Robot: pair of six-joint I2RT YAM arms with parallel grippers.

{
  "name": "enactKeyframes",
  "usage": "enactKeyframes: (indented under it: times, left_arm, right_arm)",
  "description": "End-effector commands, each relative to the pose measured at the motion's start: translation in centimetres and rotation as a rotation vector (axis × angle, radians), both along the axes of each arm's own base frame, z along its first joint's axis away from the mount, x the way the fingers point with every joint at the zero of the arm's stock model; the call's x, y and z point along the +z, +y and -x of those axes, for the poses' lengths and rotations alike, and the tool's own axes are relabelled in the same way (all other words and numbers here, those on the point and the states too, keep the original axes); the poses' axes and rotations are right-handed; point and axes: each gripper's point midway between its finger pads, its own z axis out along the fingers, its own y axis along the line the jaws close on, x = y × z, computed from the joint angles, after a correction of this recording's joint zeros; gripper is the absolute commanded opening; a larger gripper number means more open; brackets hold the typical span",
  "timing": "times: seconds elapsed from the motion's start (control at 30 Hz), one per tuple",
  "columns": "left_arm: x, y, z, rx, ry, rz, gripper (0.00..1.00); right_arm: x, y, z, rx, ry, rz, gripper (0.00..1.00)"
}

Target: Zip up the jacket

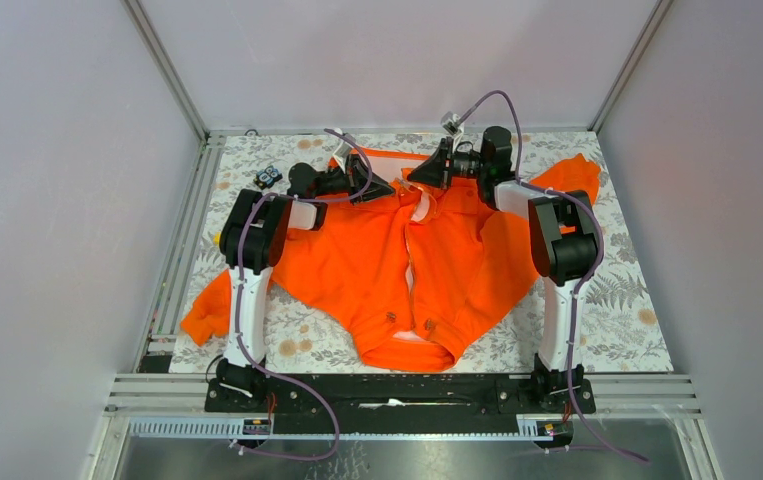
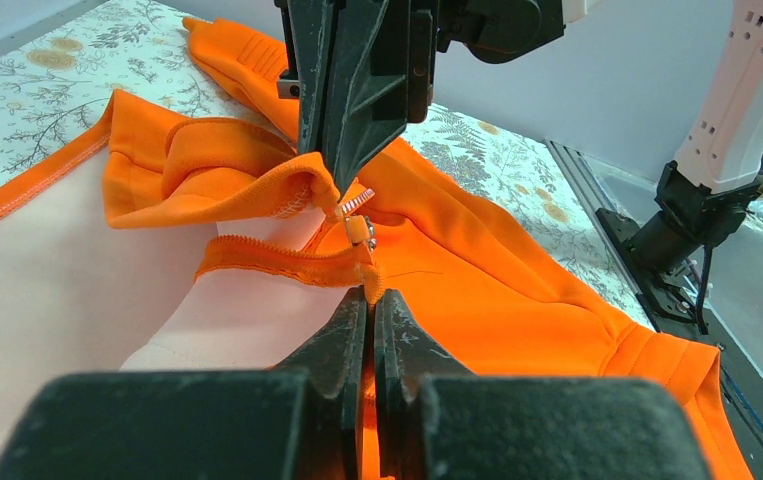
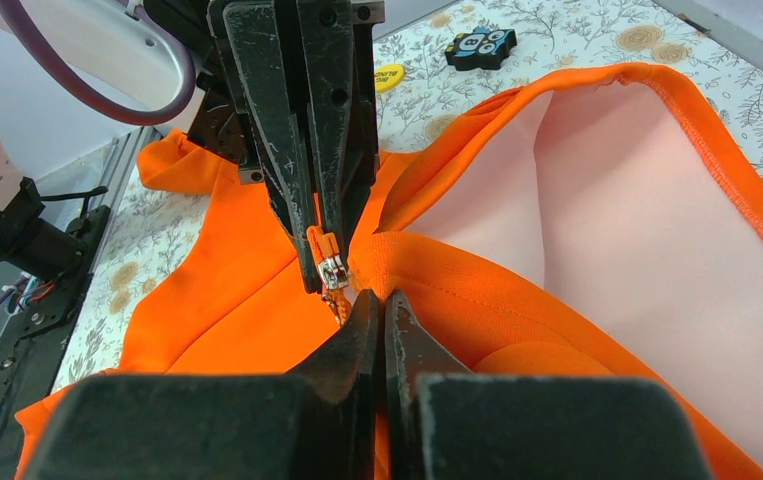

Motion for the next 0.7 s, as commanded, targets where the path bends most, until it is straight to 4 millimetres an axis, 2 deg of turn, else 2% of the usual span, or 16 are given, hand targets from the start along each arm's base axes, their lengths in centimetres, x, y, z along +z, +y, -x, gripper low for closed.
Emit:
enactKeyframes:
  times: [0.0, 0.67]
  left_arm:
    - [4.2, -0.1, 1.2, -0.026, -0.207, 0.038, 0.00]
    - [4.2, 0.2, 1.0, -0.027, -0.203, 0.034, 0.00]
  right_arm:
    - [1.6, 1.0, -0.1, 0.027, -0.069, -0.008, 0.00]
    - [2.5, 0.8, 0.5, 0.018, -0.109, -0.006, 0.00]
